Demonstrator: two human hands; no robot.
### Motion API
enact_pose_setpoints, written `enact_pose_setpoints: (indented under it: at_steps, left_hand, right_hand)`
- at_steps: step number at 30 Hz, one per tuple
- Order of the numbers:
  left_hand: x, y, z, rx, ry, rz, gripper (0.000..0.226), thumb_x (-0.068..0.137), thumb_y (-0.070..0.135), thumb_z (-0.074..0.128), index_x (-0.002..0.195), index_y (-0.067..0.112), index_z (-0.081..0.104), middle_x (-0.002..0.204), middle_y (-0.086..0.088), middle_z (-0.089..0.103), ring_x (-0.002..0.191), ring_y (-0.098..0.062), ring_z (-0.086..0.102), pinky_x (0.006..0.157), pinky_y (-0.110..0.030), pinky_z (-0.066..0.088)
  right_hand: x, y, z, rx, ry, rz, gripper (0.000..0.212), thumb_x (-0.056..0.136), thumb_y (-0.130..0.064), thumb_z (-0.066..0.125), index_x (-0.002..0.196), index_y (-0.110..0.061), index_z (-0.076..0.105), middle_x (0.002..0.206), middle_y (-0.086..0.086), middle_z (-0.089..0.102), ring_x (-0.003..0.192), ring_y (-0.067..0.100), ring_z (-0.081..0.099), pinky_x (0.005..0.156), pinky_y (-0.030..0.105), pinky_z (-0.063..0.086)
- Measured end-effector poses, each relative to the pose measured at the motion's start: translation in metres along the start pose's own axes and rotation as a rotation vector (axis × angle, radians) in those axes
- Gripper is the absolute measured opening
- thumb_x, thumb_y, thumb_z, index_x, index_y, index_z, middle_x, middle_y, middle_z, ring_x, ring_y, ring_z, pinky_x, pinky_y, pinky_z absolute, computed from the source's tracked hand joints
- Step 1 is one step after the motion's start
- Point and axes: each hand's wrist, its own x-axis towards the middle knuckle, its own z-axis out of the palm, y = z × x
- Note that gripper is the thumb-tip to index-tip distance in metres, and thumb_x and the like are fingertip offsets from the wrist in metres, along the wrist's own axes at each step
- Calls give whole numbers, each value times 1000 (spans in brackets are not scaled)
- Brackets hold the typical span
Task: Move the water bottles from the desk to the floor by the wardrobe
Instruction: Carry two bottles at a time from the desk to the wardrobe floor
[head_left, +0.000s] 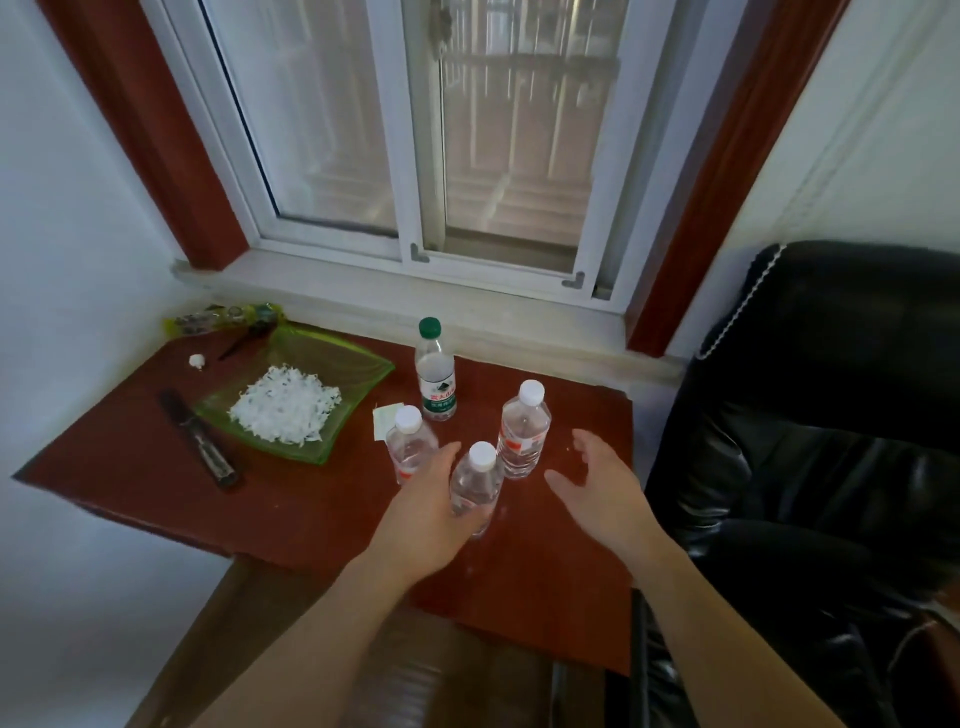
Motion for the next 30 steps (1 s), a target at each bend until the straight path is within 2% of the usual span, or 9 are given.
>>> enact_pose_setpoints:
  at_steps: [4,7,10,14,17,19,23,26,30]
  left_hand:
    - [25,-6,7,-89,-43,-20,97,78,42,83,156,26,27,157,5,42,143,-16,41,115,-48,41]
    - [37,-12,11,-139,-75,-34,91,76,38,84,152,30,35,150,9,48,138,-12,45,114,-46,42]
    - [48,-20,16,-169,-98,-16,70,70,41,85,130,42,51,128,19,60,122,-4,56,106,-40,49]
    - [57,-22,19,-206,-112,14,58,71,31,87,111,53,51,115,20,64,112,0,60,99,-30,52]
    - [60,-23,20,-224,-113,21,58,73,29,87,111,53,51,115,21,64,112,2,60,97,-23,49]
    - [61,-23,20,-235,-101,26,59,72,31,87,118,49,54,117,20,65,113,2,60,98,-23,48]
    - [62,-21,19,-231,-102,59,57,71,32,87,123,36,63,115,18,68,112,1,62,99,-28,51]
    - [61,-18,18,-215,-94,83,57,71,39,84,124,35,64,114,20,68,111,1,62,98,-32,52]
    - [56,-18,17,-230,-71,75,52,71,39,85,119,37,65,106,17,71,103,-6,67,93,-39,56]
  right_hand:
    - [37,-2,13,102,-15,63,86,86,-48,71,154,-19,28,156,3,39,137,20,45,112,42,40]
    - [61,-4,24,147,-27,81,92,82,-51,74,154,-18,26,156,4,38,137,23,45,111,45,41]
    - [78,-5,35,169,-35,84,90,79,-47,78,150,-15,32,149,6,43,131,24,49,109,45,42]
    - [90,-6,49,203,-4,94,79,77,-41,82,140,-15,42,135,4,53,117,23,57,99,44,49]
    - [94,-5,56,215,26,92,72,76,-37,83,134,-17,45,128,1,55,111,22,59,91,40,50]
    - [95,-4,57,221,44,88,69,76,-37,83,132,-19,46,126,-1,56,109,20,59,88,37,50]
    - [94,1,55,250,56,65,63,77,-36,83,129,-22,50,119,-4,60,105,17,60,86,34,51]
    - [90,5,50,261,56,46,62,76,-35,83,129,-24,51,115,-6,61,104,17,61,87,34,52]
    - [77,9,36,246,83,27,70,76,-37,83,136,-25,49,120,-7,62,107,15,60,92,36,53]
